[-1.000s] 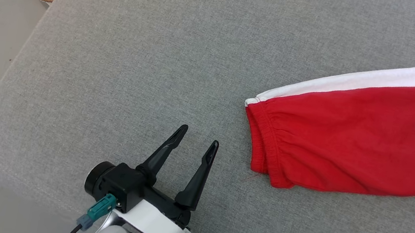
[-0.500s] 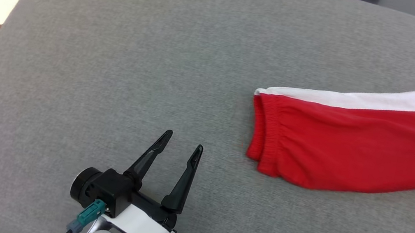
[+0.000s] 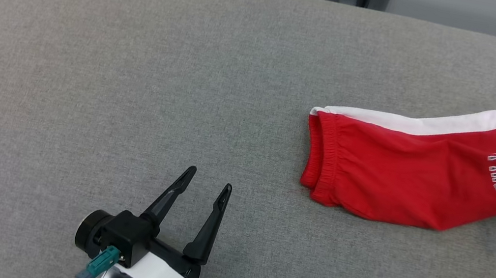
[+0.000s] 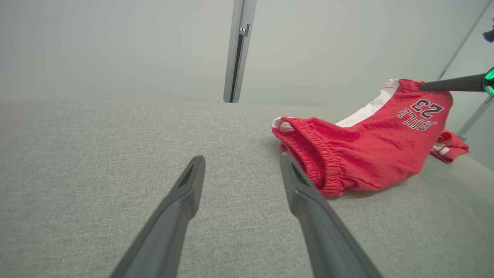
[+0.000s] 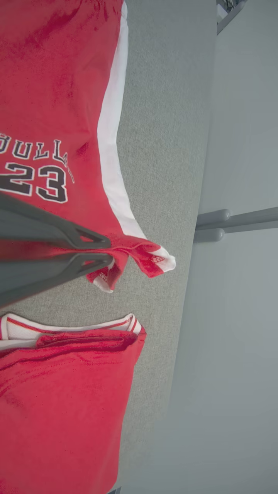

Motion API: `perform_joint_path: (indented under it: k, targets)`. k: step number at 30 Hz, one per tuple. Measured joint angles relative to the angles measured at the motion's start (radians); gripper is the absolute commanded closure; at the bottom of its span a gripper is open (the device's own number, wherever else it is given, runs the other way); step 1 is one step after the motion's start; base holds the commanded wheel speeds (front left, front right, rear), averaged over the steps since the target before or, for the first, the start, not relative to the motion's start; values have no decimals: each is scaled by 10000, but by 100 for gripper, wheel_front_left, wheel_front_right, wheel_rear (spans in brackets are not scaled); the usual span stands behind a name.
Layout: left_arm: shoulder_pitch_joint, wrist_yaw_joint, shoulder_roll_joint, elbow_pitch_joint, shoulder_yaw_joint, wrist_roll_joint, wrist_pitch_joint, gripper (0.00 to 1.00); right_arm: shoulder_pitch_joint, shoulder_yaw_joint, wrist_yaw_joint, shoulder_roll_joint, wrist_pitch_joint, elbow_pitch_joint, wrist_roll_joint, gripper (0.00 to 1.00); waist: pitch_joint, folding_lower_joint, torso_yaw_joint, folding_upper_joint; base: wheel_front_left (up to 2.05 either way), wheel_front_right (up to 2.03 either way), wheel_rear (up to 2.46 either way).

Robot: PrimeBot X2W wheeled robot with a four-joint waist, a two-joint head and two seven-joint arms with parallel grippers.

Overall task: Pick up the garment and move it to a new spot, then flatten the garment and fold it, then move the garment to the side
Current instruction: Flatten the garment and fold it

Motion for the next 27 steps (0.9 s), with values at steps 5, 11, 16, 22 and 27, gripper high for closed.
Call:
perform_joint_path:
  k: [5,11,16,22,27]
  targets:
    - [117,21,23,17,-59,-40,31,0,-394,230,0,644,464,-679,-746,100,-392,0,-145,0,0,0,0]
    - [322,86,69,-65,-81,-115,48,0,-429,347,0,1239,991,-1661,-1400,100,-737,0,-60,0,0,0,0]
    - [362,100,44,-100,-153,-180,48,0,-378,679,0,1820,1425,-2462,-1785,100,-860,0,105,0,0,0,0]
    - [425,92,-15,-109,-240,-234,44,0,-268,1158,0,2464,1868,-3051,-1979,100,-865,0,389,0,0,0,0]
    - [422,79,-52,-104,-263,-245,33,0,-184,1448,0,3080,1983,-2995,-2088,100,-727,-1,610,0,0,0,0]
